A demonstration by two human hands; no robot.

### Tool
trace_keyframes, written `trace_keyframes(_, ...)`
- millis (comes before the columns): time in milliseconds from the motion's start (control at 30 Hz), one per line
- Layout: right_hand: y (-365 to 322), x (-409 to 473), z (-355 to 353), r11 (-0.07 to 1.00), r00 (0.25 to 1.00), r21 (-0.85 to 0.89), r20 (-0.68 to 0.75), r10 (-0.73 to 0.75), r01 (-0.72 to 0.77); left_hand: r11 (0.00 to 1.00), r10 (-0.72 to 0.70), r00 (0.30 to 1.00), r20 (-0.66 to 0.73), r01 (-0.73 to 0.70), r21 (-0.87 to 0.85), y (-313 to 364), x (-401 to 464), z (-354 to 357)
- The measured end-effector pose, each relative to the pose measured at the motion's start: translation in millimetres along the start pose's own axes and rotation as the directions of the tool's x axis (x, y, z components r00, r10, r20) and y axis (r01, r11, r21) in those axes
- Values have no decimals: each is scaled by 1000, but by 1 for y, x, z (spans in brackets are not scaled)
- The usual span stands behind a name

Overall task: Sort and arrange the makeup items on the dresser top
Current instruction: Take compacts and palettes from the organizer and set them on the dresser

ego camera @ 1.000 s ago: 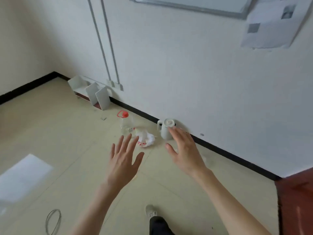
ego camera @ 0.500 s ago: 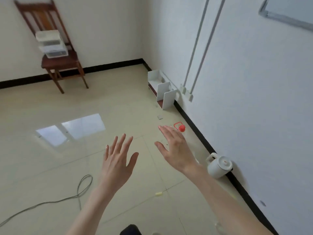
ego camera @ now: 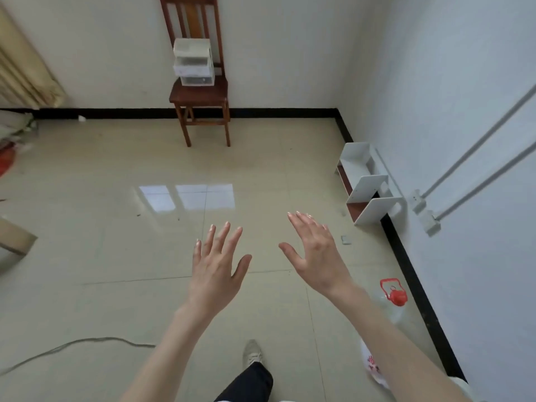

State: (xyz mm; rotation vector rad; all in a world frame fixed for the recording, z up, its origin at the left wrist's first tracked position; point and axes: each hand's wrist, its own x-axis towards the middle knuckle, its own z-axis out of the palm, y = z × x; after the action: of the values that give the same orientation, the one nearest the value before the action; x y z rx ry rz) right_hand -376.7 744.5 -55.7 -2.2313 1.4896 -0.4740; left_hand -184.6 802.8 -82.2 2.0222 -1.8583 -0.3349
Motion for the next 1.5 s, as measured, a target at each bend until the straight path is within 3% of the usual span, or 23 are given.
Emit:
trace_keyframes(867,-3,613,-10,979,978,-20,49,-202,203,995,-97,990,-107,98,5,-139,559,-60)
trace_keyframes(1200,-67,818,54,967,961,-52,141,-239,248,977,-215,974,-69,215,-1,-276,712,-88)
trace_keyframes(1500,-148,999,125,987,977,-3,144,-158,160,976,-216,976,12,215,38,-426,866,-147)
